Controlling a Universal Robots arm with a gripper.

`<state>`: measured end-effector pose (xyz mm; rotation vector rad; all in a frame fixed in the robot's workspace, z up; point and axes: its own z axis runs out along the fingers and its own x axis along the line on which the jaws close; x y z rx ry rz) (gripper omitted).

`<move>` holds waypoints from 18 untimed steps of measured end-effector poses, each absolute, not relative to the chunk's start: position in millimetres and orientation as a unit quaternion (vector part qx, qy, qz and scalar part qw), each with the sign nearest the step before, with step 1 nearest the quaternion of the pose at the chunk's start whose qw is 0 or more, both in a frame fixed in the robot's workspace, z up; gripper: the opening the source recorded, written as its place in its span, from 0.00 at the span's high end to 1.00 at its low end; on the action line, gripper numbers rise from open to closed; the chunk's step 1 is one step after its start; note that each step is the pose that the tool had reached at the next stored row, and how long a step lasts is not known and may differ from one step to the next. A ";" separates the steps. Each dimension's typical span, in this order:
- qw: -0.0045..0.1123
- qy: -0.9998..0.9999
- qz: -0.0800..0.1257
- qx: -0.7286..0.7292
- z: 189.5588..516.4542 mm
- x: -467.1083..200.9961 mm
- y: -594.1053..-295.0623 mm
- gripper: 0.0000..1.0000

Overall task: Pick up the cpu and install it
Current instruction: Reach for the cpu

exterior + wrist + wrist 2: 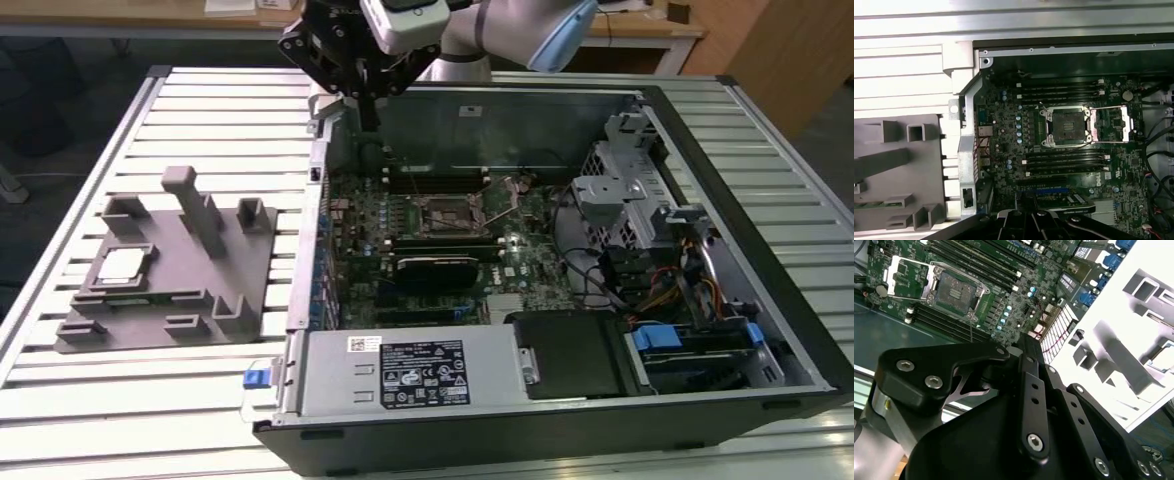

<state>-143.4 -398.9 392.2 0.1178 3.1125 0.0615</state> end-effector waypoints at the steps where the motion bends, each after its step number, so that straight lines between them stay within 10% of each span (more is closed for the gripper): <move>1: 0.013 0.999 0.020 0.038 392.2 -144.2 -398.9 0.89; 18: 0.013 0.999 0.020 0.038 391.8 -155.3 -398.9 0.89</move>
